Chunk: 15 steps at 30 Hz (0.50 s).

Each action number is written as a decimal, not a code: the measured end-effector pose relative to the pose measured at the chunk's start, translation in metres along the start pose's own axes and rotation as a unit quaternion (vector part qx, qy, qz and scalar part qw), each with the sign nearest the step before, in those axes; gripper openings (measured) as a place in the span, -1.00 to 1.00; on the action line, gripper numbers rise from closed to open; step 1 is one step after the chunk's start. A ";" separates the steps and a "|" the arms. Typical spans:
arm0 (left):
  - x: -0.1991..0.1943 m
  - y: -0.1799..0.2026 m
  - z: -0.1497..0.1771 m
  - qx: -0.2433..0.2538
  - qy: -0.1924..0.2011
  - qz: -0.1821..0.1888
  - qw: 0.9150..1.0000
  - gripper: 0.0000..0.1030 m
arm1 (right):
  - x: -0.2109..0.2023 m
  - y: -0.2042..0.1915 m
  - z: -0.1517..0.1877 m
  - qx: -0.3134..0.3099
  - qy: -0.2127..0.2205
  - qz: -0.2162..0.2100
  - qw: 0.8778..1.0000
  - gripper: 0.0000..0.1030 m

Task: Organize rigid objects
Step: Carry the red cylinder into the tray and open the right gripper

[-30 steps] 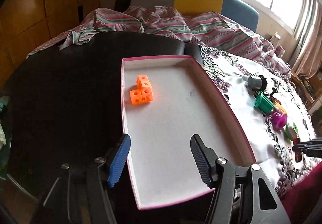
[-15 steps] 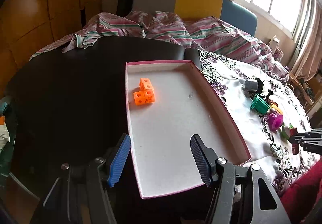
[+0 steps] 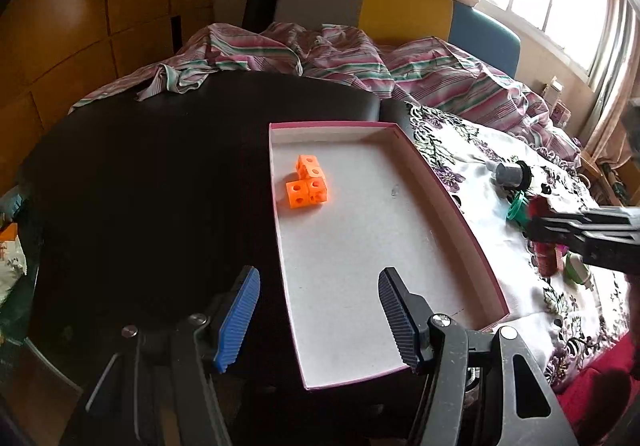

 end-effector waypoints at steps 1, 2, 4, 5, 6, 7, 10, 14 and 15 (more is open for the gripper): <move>0.000 -0.001 0.000 0.000 0.000 -0.001 1.000 0.22 | 0.004 -0.007 -0.005 -0.004 0.001 -0.007 1.000 -0.52; 0.000 -0.002 0.000 0.000 0.000 -0.001 1.000 0.22 | 0.008 -0.013 -0.010 -0.008 0.001 -0.013 1.000 -0.52; 0.000 -0.003 0.000 0.000 0.000 -0.002 1.000 0.22 | 0.021 -0.028 -0.023 -0.015 -0.002 -0.024 1.000 -0.52; 0.000 -0.004 0.000 -0.001 0.000 -0.002 1.000 0.22 | 0.027 -0.033 -0.027 -0.018 -0.004 -0.028 0.999 -0.52; 0.000 -0.004 0.000 -0.002 0.000 -0.002 1.000 0.22 | 0.034 -0.041 -0.034 -0.022 -0.007 -0.033 0.999 -0.52; 0.001 -0.005 0.000 -0.002 -0.001 -0.003 1.000 0.22 | 0.041 -0.047 -0.039 -0.025 -0.011 -0.036 0.999 -0.52; 0.002 -0.009 0.001 -0.007 -0.003 -0.005 1.000 0.23 | 0.061 -0.059 -0.050 -0.029 -0.021 -0.038 0.999 -0.52; 0.006 -0.014 0.002 -0.013 -0.006 -0.008 1.000 0.23 | 0.092 -0.069 -0.063 -0.027 -0.042 -0.036 0.998 -0.52; 0.006 -0.015 0.003 -0.014 -0.007 -0.009 1.000 0.23 | 0.102 -0.072 -0.068 -0.024 -0.047 -0.034 0.998 -0.52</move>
Point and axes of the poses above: each gripper's, at about its wrist camera, not at the fingertips, and x roughly the way its jaws point, y to its right, z to its underside, the point moved 8 cm from there along x, roughly the way its jaws point, and after that the axes turned 4 degrees about z, right-handed, at the moved point
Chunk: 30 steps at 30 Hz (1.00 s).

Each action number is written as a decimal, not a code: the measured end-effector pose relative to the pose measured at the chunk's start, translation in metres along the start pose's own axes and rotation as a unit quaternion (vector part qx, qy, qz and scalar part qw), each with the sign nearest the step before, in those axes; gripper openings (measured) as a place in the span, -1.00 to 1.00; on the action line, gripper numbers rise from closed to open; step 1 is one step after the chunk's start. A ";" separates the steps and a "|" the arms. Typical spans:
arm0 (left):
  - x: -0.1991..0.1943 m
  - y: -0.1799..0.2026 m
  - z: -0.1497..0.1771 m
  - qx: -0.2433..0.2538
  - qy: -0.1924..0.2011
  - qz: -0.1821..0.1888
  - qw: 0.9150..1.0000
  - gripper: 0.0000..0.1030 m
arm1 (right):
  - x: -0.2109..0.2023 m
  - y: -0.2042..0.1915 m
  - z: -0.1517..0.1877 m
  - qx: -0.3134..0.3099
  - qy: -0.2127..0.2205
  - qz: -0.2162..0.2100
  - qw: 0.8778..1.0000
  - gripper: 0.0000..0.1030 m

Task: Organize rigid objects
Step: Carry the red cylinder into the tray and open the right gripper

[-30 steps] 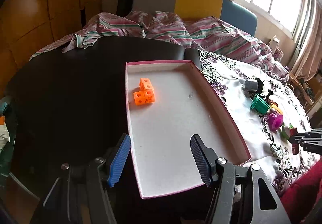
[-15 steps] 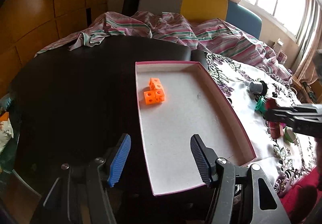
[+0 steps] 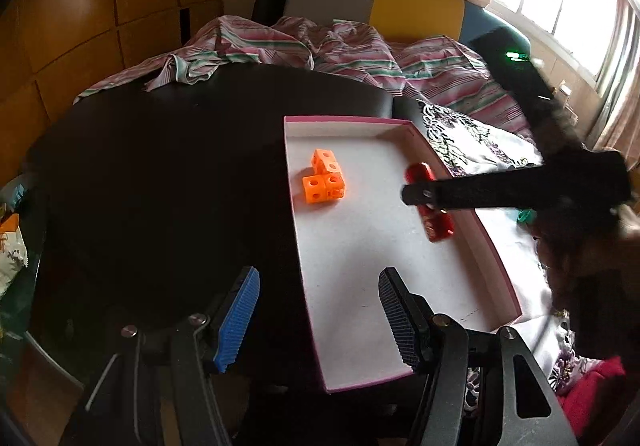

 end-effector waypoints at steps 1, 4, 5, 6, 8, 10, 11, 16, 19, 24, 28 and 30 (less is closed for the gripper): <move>0.001 -0.001 0.001 -0.002 -0.002 0.000 1.000 0.23 | 0.006 0.000 -0.004 0.004 0.000 0.003 1.000 -0.52; 0.005 -0.003 0.003 -0.004 -0.006 -0.001 1.000 0.23 | 0.024 0.002 -0.015 0.024 0.003 0.012 1.000 -0.51; 0.006 -0.003 0.004 -0.004 -0.008 -0.001 1.000 0.23 | 0.030 0.002 -0.017 0.031 0.002 0.010 0.999 -0.51; 0.007 -0.004 0.004 -0.004 -0.008 -0.001 1.000 0.23 | 0.035 0.001 -0.018 0.037 0.001 0.009 0.999 -0.49; 0.009 -0.007 0.005 -0.007 -0.009 -0.004 1.000 0.23 | 0.039 0.002 -0.018 0.050 0.002 0.002 0.999 -0.42; 0.011 -0.009 0.006 -0.010 -0.011 -0.004 1.000 0.23 | 0.036 0.000 -0.019 0.054 0.016 -0.004 0.998 -0.35; 0.011 -0.009 0.005 -0.011 -0.010 -0.005 1.000 0.23 | 0.033 0.000 -0.018 0.056 0.022 -0.005 0.998 -0.34; 0.012 -0.009 0.005 -0.010 -0.009 -0.006 1.000 0.23 | 0.011 0.008 -0.018 0.064 0.054 -0.003 0.997 -0.31; 0.012 -0.005 0.003 -0.005 -0.007 -0.005 1.000 0.23 | -0.006 0.018 -0.015 0.075 0.072 0.001 0.995 -0.28; 0.013 0.010 -0.003 0.010 -0.007 0.007 1.000 0.24 | -0.033 0.051 0.001 0.102 0.096 0.012 0.990 -0.22; 0.013 0.035 -0.011 0.035 -0.001 0.019 0.999 0.47 | -0.056 0.096 0.017 0.146 0.119 0.042 0.981 -0.19; 0.013 0.048 -0.015 0.046 0.000 0.031 0.998 0.49 | -0.065 0.119 0.025 0.169 0.128 0.057 0.976 -0.18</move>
Point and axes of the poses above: each gripper's, at about its wrist camera, not at the fingertips, and x roughly the way its jaws point, y to its right, z to its underside, the point moved 8 cm from there along x, roughly the way its jaws point, and after that the axes turned 4 degrees about z, right-handed, at the moved point
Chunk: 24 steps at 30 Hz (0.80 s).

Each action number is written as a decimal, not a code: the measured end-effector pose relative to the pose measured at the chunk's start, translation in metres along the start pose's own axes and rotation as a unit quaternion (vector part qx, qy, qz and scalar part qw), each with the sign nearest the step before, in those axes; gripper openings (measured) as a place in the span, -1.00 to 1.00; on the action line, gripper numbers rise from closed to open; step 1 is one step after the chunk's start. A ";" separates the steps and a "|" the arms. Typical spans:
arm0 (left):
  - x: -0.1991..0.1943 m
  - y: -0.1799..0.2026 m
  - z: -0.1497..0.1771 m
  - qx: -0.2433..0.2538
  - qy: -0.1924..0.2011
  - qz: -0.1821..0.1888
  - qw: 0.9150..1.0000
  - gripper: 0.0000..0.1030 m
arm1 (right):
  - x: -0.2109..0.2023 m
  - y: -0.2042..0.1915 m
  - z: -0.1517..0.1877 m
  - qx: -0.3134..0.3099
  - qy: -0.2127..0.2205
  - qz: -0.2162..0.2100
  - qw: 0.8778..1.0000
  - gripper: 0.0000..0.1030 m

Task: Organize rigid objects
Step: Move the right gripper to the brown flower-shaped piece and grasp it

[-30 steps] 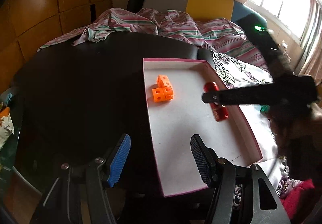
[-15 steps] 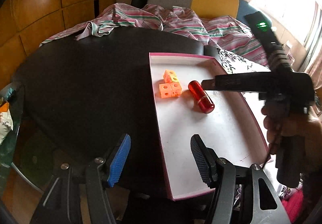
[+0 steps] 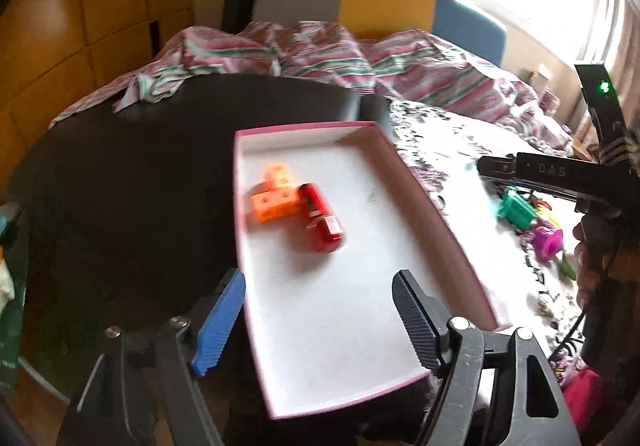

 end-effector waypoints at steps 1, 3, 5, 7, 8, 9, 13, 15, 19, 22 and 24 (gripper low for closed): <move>0.000 0.004 -0.001 0.004 0.000 0.003 1.000 0.49 | -0.005 0.017 -0.001 0.014 0.006 0.011 1.000 -0.17; 0.002 0.015 -0.004 0.017 0.000 0.009 1.000 0.50 | -0.011 0.045 -0.002 0.037 0.014 0.033 0.999 -0.17; 0.003 0.024 -0.005 0.027 0.000 0.013 1.000 0.52 | -0.016 0.075 -0.002 0.059 0.016 0.051 0.997 -0.17; 0.005 0.033 -0.006 0.033 -0.002 0.020 0.999 0.53 | -0.020 0.107 -0.001 0.081 0.017 0.070 0.994 -0.16; 0.006 0.037 -0.006 0.037 -0.002 0.021 0.999 0.54 | -0.022 0.116 0.000 0.086 0.018 0.076 0.993 -0.16; 0.006 0.041 -0.006 0.040 -0.003 0.023 0.999 0.54 | -0.024 0.131 0.001 0.097 0.018 0.084 0.992 -0.16; 0.010 0.054 -0.005 0.049 -0.009 0.031 0.998 0.55 | -0.022 0.167 0.005 0.128 0.018 0.101 0.986 -0.15; 0.011 0.059 -0.004 0.052 -0.012 0.037 0.998 0.55 | -0.018 0.181 0.005 0.142 0.019 0.108 0.984 -0.15; 0.014 0.066 -0.003 0.061 -0.016 0.040 0.997 0.55 | -0.003 0.197 0.002 0.153 0.024 0.126 0.980 -0.15; 0.016 0.070 -0.005 0.065 -0.016 0.041 0.997 0.55 | 0.011 0.202 -0.002 0.152 0.022 0.134 0.979 -0.15; 0.018 0.073 -0.009 0.069 -0.015 0.040 0.997 0.55 | 0.018 0.200 -0.005 0.142 0.020 0.134 0.980 -0.15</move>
Point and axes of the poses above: each gripper's, at about its wrist camera, not at the fingertips, and x roughly the way its jaws point, y to its right, z to its underside, the point moved 8 cm from there along x, roughly the way its jaws point, and after that the axes turned 4 degrees about z, right-handed, at the moved point
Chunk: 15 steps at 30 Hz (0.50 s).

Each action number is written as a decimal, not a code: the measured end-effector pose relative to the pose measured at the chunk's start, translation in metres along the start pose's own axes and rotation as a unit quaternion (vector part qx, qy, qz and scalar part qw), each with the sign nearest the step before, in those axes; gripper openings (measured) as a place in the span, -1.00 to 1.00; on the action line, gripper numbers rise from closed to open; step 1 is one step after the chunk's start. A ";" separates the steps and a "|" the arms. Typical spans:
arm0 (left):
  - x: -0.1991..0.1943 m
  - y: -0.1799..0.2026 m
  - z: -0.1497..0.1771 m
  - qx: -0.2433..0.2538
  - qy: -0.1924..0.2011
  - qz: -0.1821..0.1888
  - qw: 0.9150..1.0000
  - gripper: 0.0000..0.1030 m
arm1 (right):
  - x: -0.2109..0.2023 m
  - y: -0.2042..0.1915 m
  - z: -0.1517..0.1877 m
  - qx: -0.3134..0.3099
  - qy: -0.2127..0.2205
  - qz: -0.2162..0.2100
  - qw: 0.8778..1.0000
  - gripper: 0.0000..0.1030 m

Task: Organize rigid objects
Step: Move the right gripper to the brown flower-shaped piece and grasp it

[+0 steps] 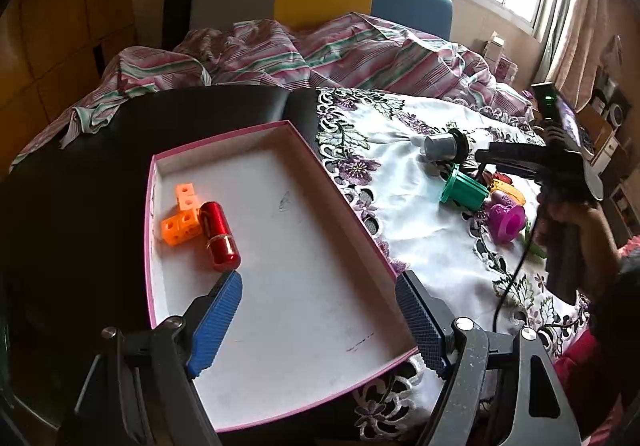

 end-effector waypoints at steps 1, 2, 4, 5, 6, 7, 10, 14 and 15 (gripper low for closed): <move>0.001 0.002 -0.003 0.004 0.002 -0.004 1.000 0.55 | 0.005 -0.003 -0.002 -0.010 0.001 0.007 1.000 -0.15; 0.002 0.003 -0.006 0.011 0.003 -0.012 1.000 0.55 | 0.007 -0.005 -0.002 -0.017 0.002 0.008 1.000 -0.18; 0.001 0.006 -0.016 0.022 0.011 -0.026 0.999 0.55 | 0.017 -0.013 -0.002 -0.046 -0.008 0.009 0.999 -0.54; -0.002 0.008 -0.023 0.028 0.021 -0.032 0.999 0.55 | 0.020 -0.013 -0.002 -0.063 -0.004 0.033 0.997 -0.56; -0.005 0.009 -0.029 0.038 0.032 -0.043 0.998 0.55 | 0.018 -0.015 -0.003 -0.071 0.006 0.033 0.997 -0.56; -0.006 0.010 -0.034 0.045 0.037 -0.050 0.997 0.55 | 0.018 -0.014 -0.003 -0.066 0.004 0.027 0.997 -0.56; -0.007 0.015 -0.046 0.060 0.050 -0.060 0.995 0.55 | 0.017 -0.008 -0.004 -0.047 0.001 0.013 0.999 -0.56; -0.005 0.023 -0.054 0.075 0.053 -0.063 0.994 0.55 | 0.010 -0.006 -0.008 -0.040 -0.002 0.003 0.999 -0.56; -0.005 0.025 -0.055 0.079 0.053 -0.064 0.993 0.55 | 0.008 -0.006 -0.008 -0.039 -0.001 0.001 0.999 -0.56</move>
Point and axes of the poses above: each gripper's, at about its wrist camera, not at the fingertips, and x roughly the way its jaws point, y to its right, z to its underside, the point moved 8 cm from there along x, roughly the way its jaws point, and after that the axes turned 4 degrees about z, right-handed, at the moved point
